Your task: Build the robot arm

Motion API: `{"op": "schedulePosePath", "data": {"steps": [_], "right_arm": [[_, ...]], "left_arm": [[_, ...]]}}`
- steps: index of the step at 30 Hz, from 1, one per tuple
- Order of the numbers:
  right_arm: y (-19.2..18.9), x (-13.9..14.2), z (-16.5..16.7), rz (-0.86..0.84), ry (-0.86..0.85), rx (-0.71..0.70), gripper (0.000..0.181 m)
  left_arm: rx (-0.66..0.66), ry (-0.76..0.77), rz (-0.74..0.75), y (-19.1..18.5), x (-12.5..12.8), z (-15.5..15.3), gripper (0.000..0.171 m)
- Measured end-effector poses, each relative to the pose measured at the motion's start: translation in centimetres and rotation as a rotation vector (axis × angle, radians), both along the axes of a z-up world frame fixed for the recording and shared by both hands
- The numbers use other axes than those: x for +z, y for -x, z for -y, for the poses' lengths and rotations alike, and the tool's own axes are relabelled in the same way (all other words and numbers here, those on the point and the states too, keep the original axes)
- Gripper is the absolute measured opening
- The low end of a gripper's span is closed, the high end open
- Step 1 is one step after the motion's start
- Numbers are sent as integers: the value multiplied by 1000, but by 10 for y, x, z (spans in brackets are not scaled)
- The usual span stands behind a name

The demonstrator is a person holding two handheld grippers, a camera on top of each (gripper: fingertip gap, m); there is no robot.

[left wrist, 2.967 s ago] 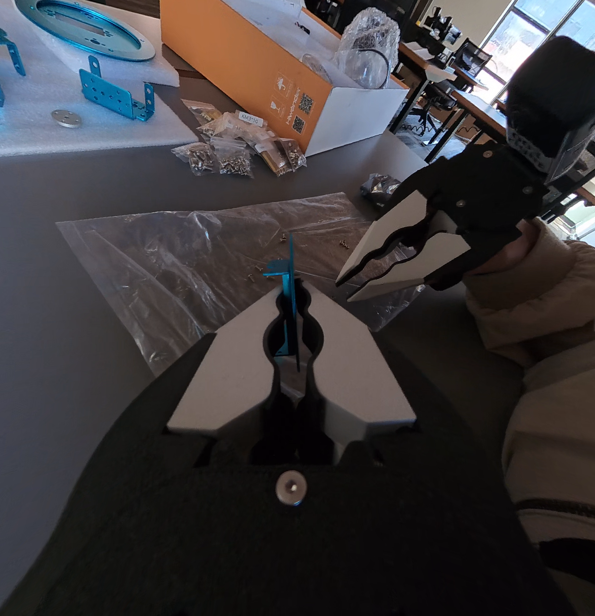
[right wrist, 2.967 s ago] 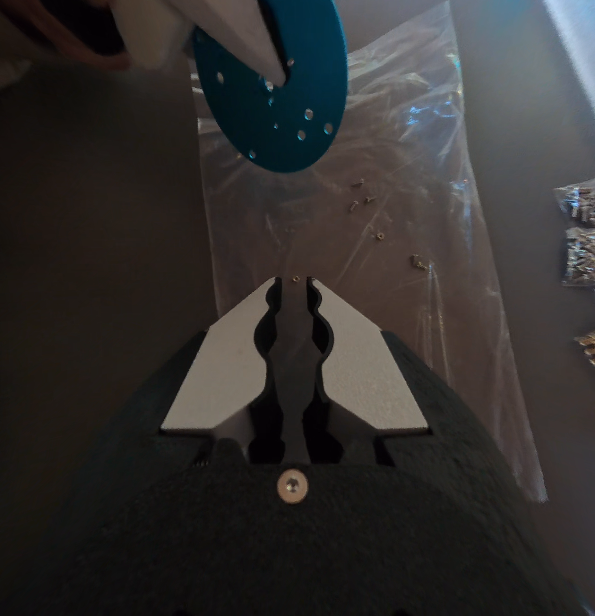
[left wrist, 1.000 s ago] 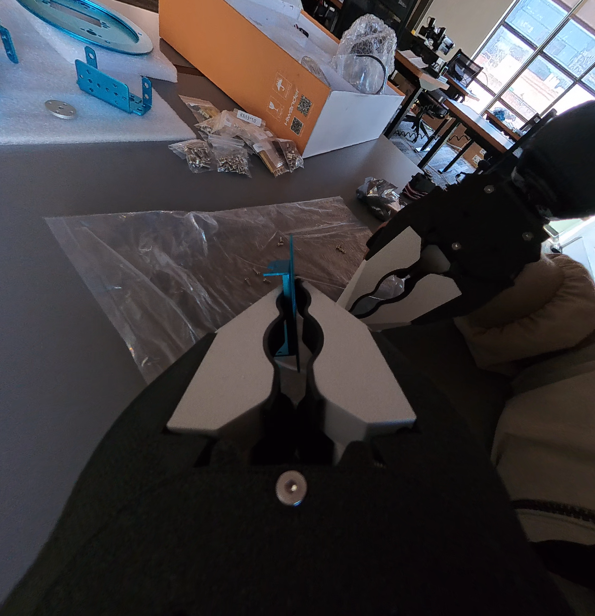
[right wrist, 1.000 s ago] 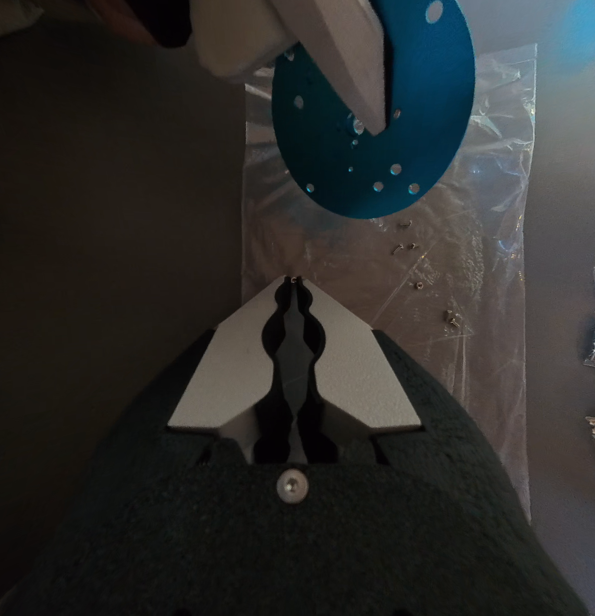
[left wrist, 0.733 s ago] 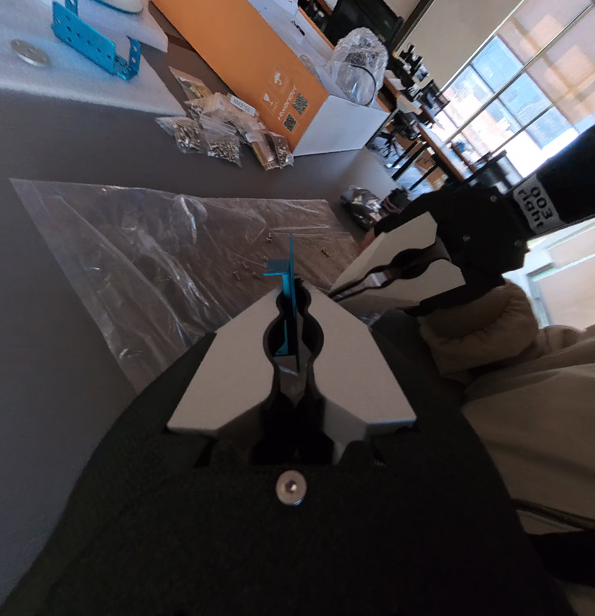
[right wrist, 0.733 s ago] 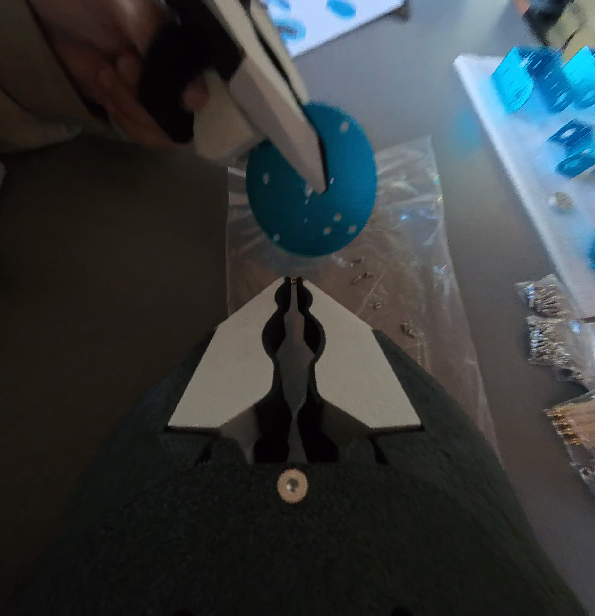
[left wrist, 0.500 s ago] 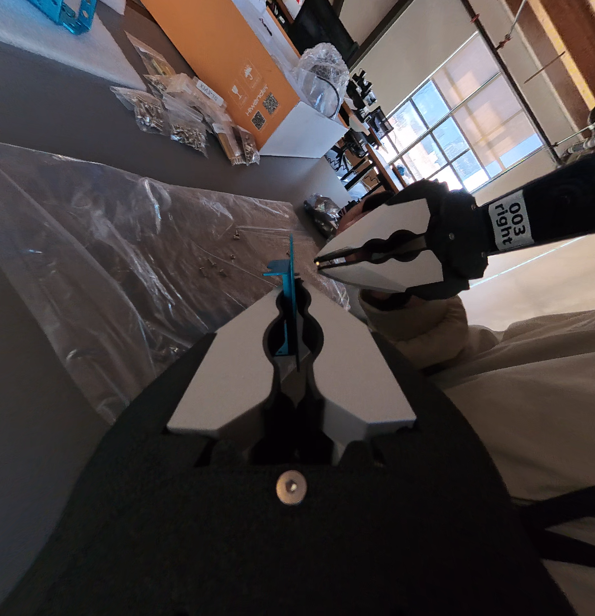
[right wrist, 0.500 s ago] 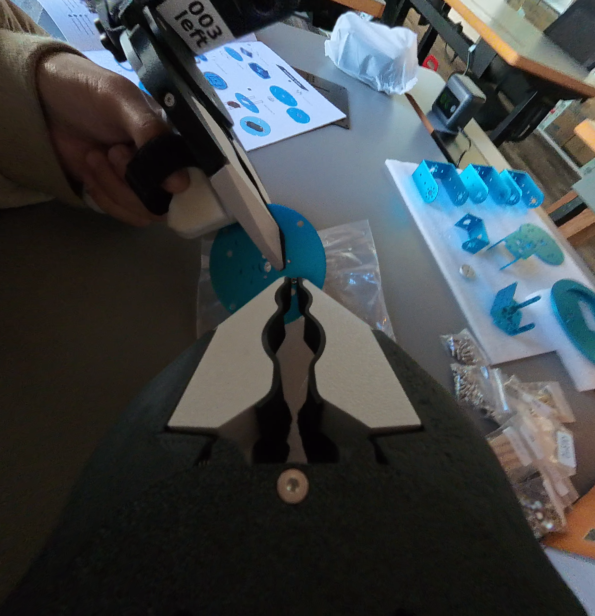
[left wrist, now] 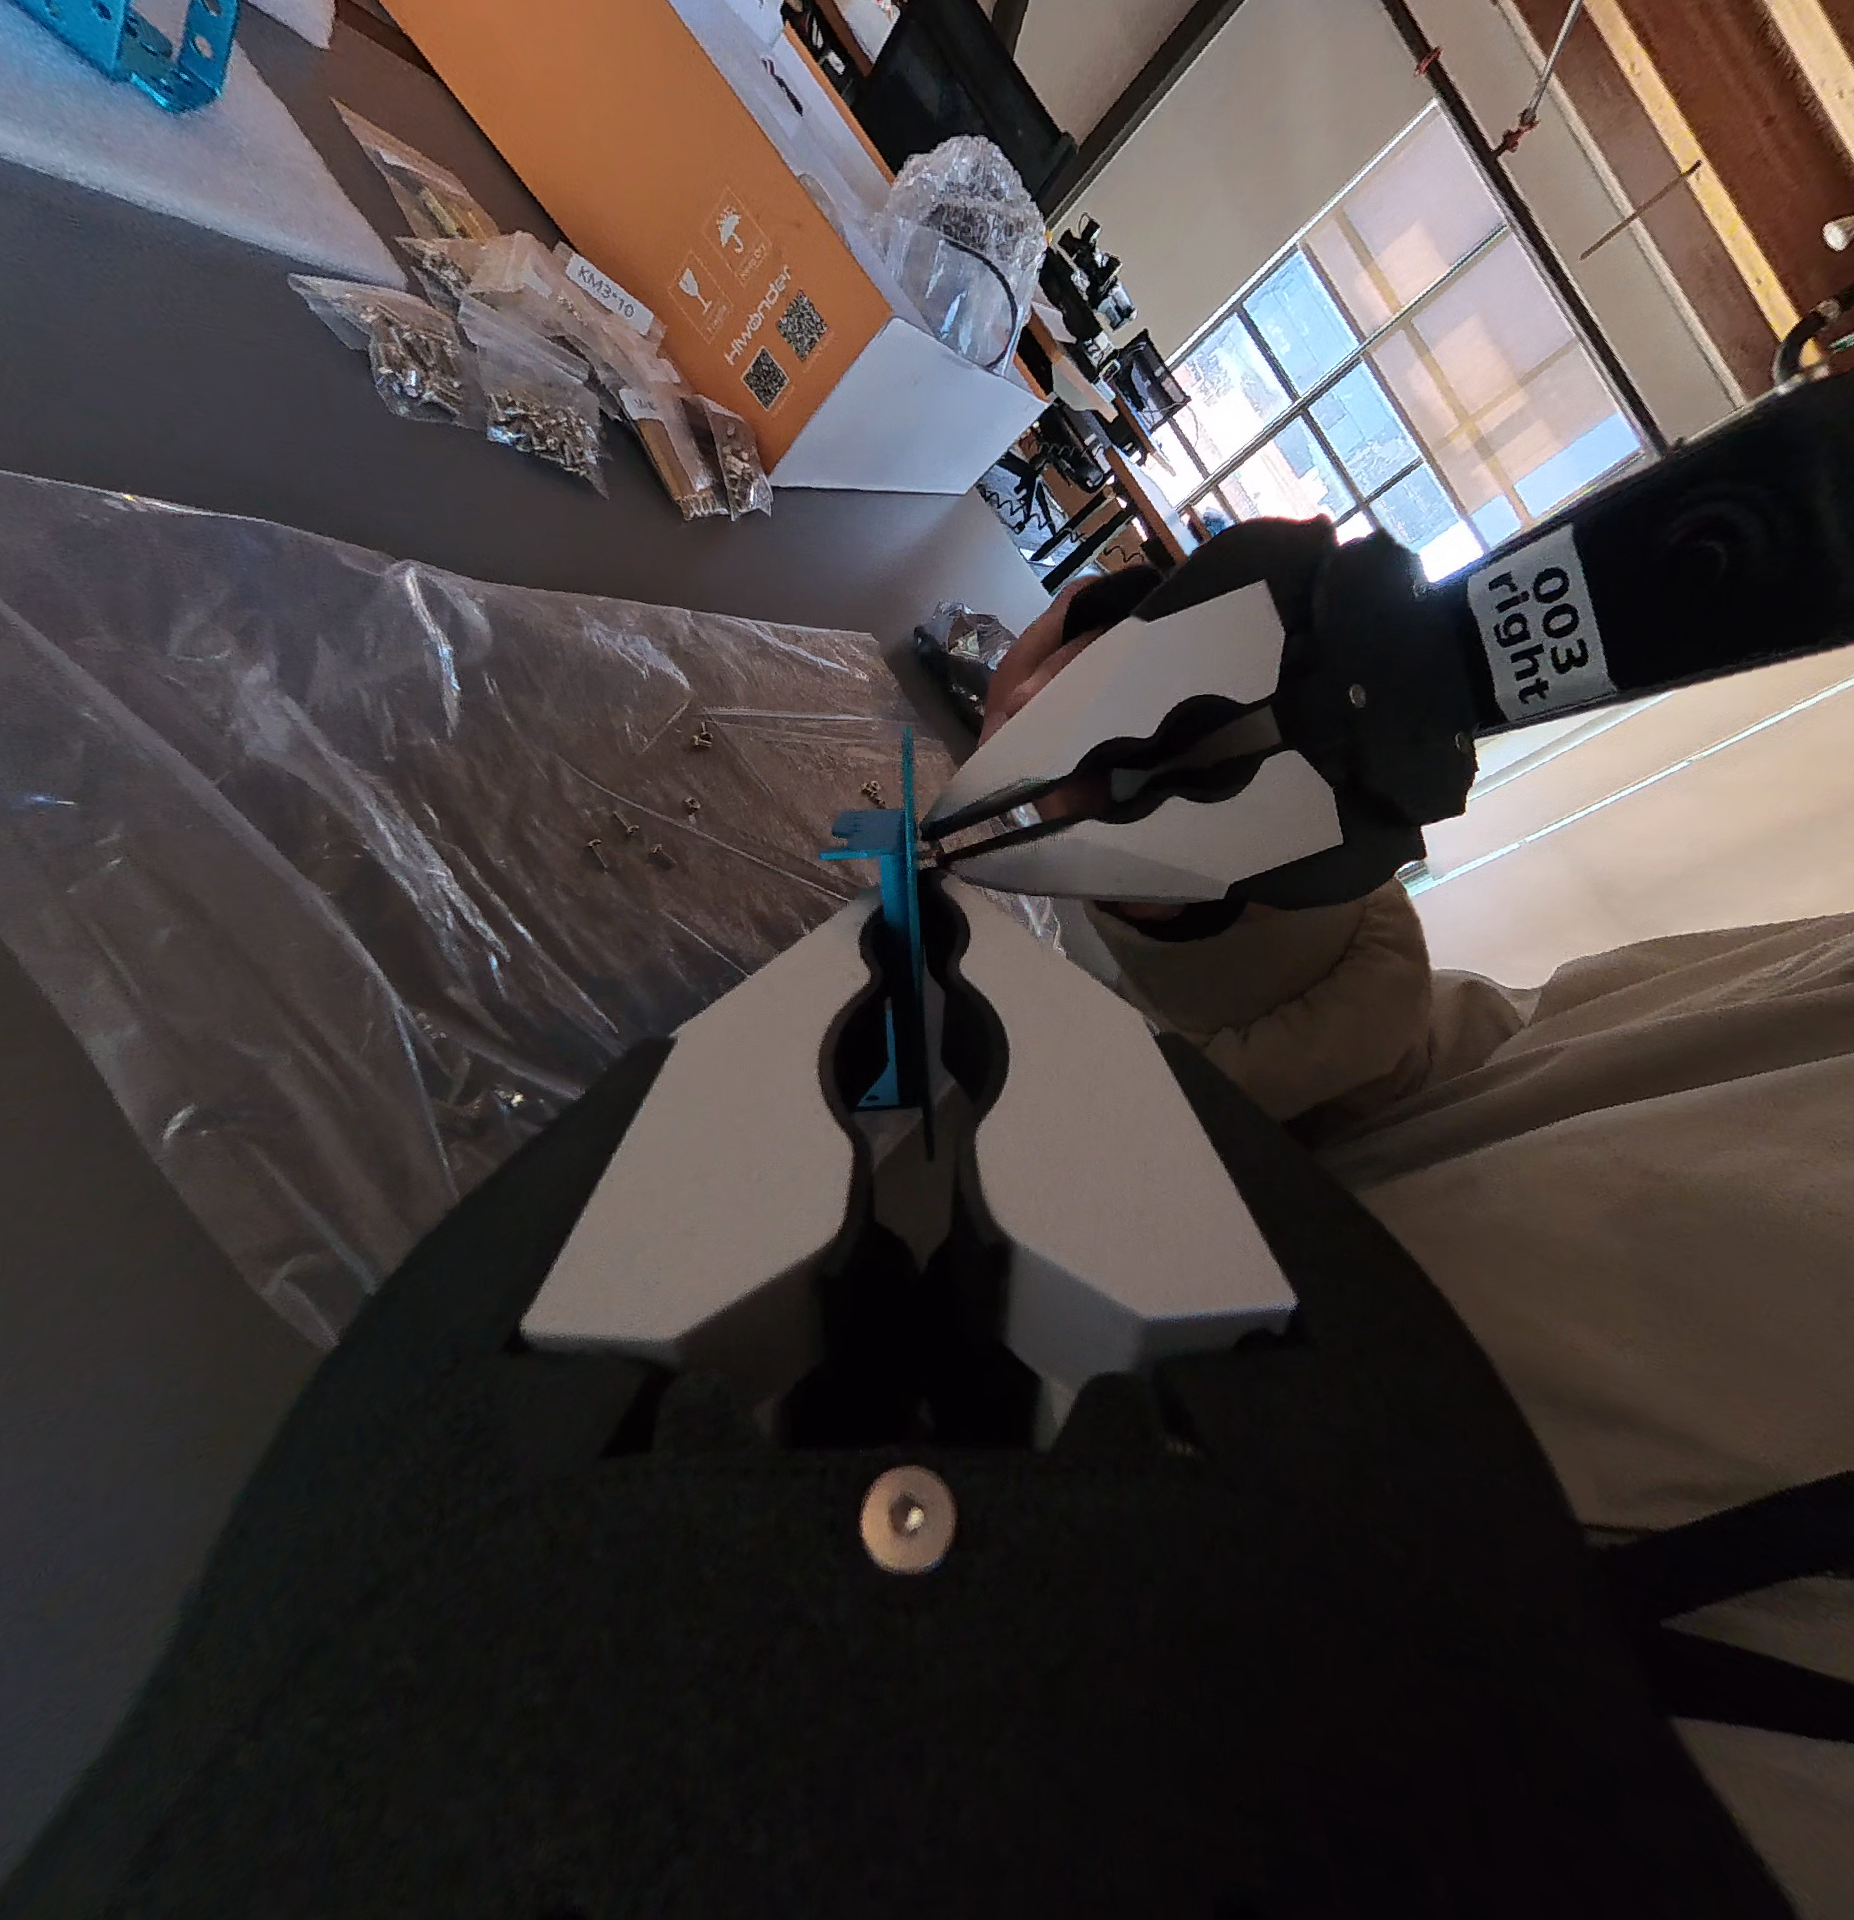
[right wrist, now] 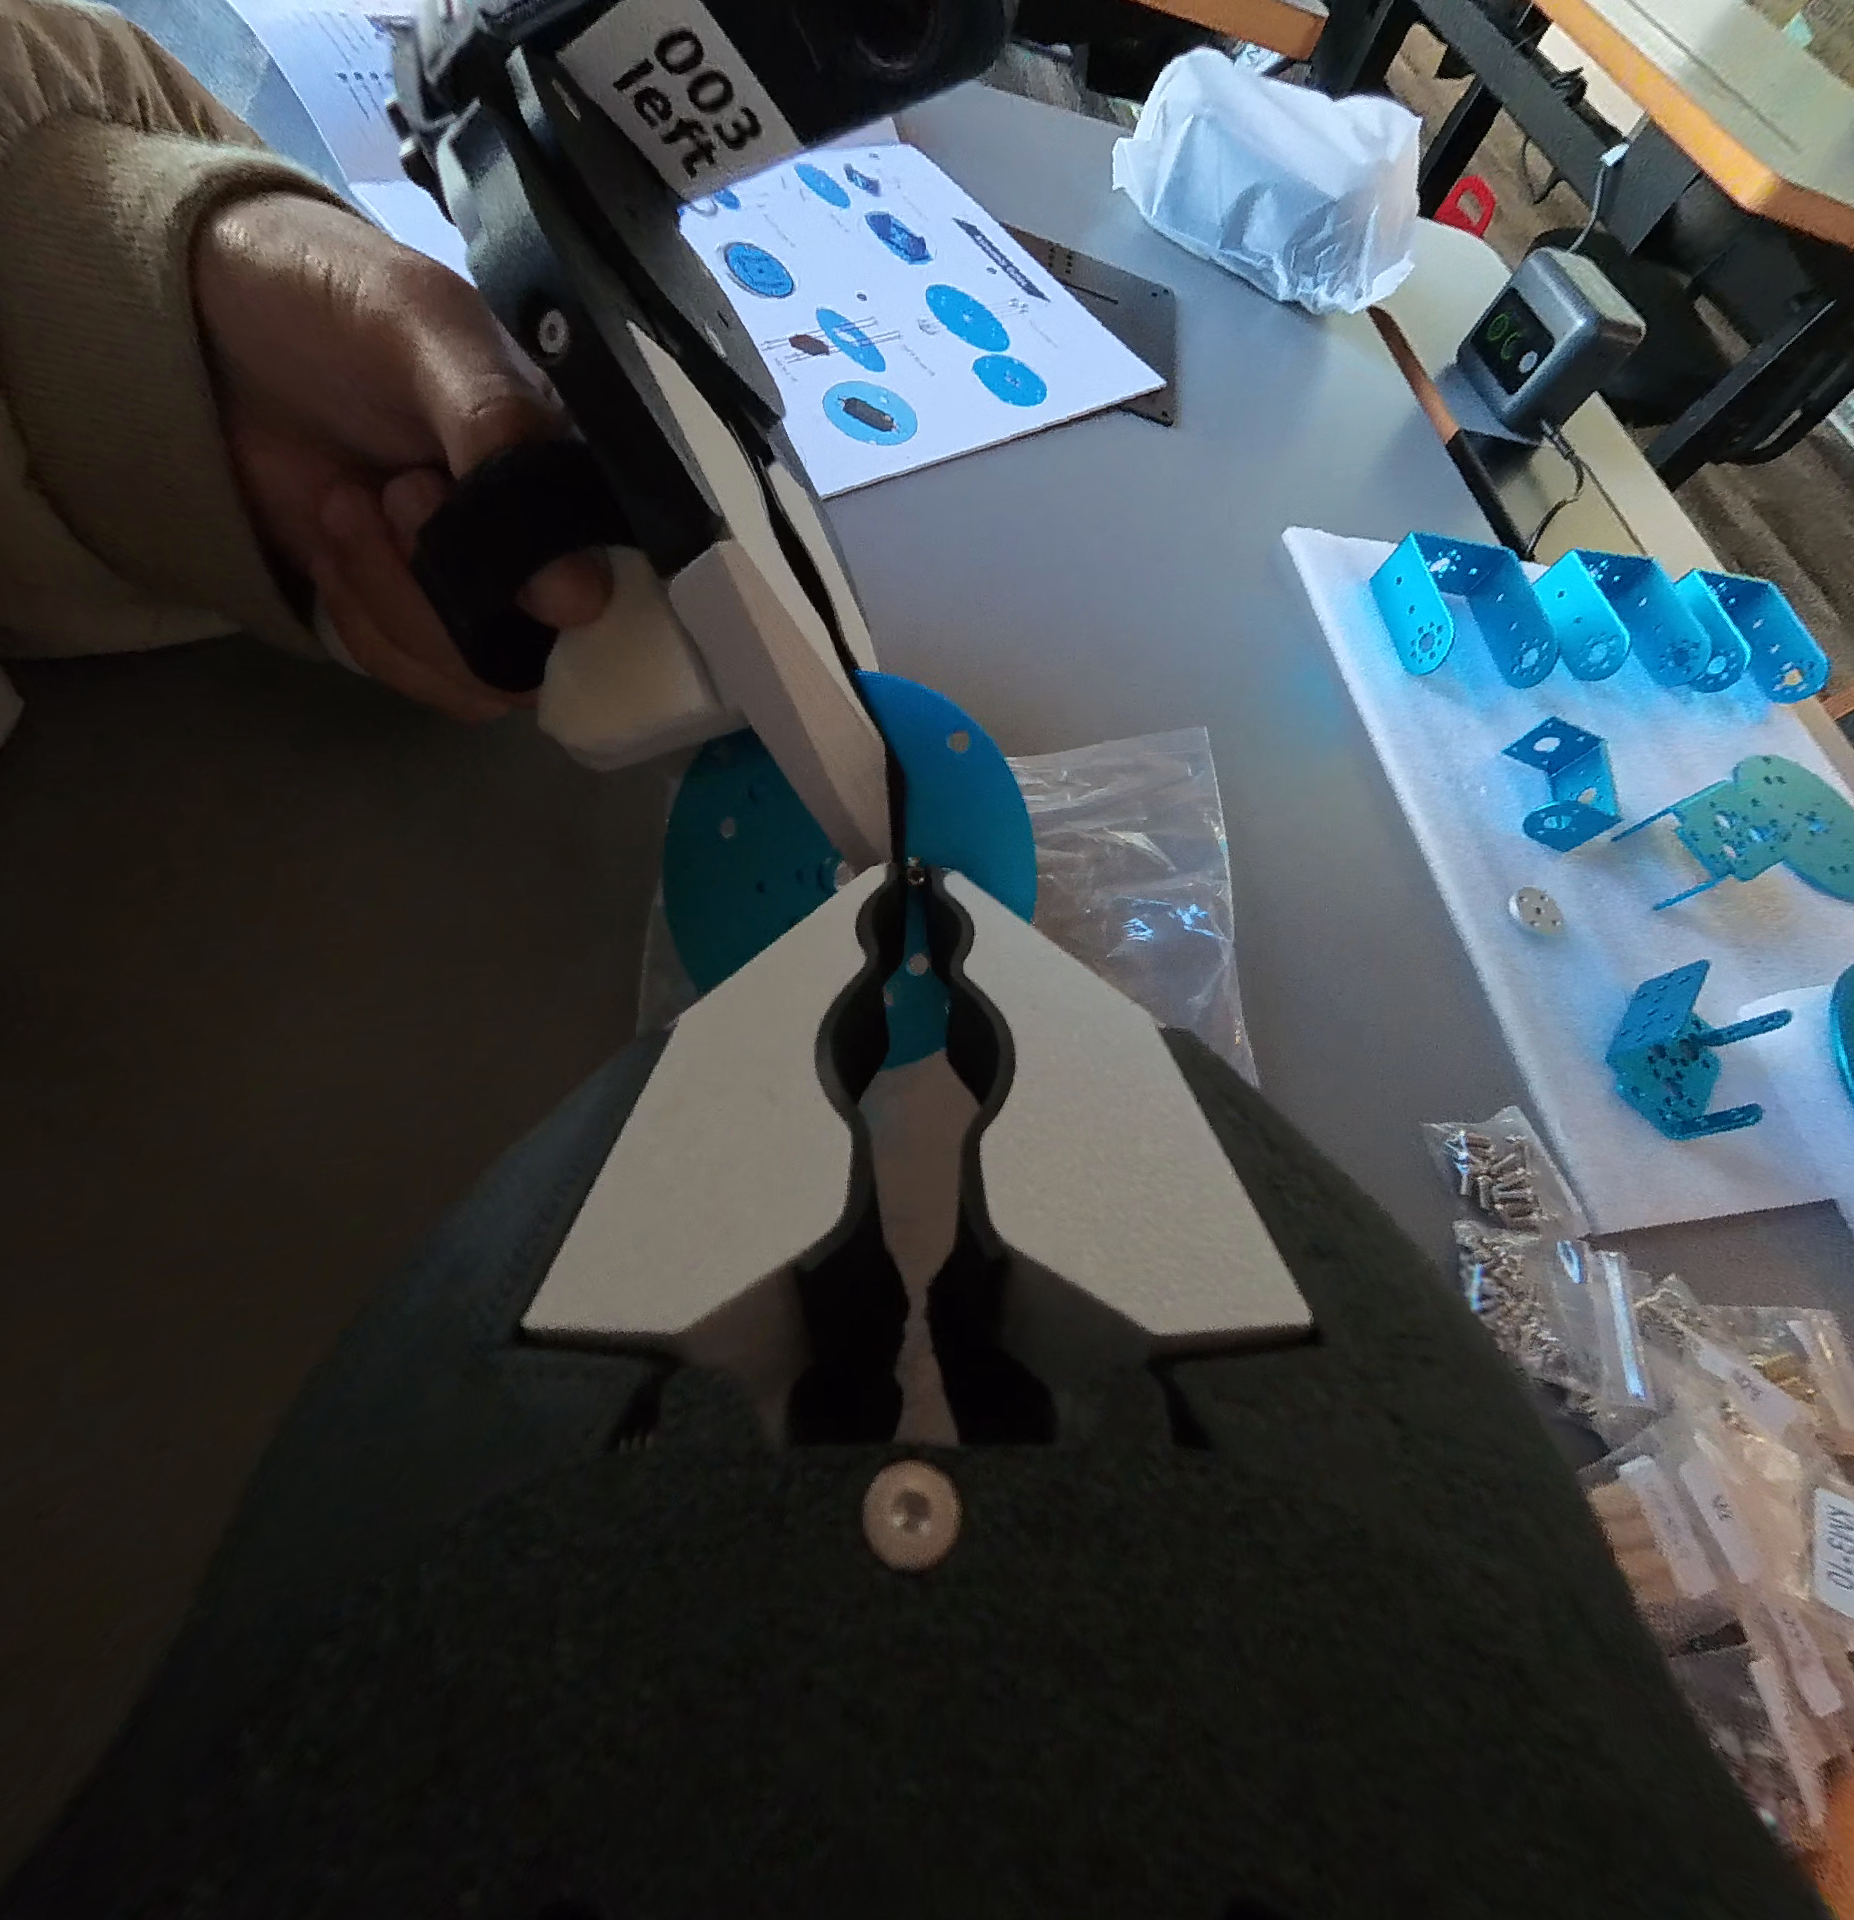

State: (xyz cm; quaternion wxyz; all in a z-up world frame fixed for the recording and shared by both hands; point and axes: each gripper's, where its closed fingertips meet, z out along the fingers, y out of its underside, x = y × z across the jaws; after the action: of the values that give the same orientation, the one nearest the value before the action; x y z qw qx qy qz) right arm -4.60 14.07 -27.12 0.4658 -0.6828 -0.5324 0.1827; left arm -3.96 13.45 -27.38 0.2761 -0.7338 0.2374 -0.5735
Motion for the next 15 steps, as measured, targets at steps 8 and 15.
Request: {"op": "schedulePosePath", "data": {"steps": [8, 15], "right_arm": [[5, 6, 4, 25, 3, 67, 2], [4, 7, 2, -29, 77, 70, 2]], "left_arm": [[-11, 23, 18, -1, 1, 1, 1], [-23, 50, 54, 0, 5, 3, 1]]}}
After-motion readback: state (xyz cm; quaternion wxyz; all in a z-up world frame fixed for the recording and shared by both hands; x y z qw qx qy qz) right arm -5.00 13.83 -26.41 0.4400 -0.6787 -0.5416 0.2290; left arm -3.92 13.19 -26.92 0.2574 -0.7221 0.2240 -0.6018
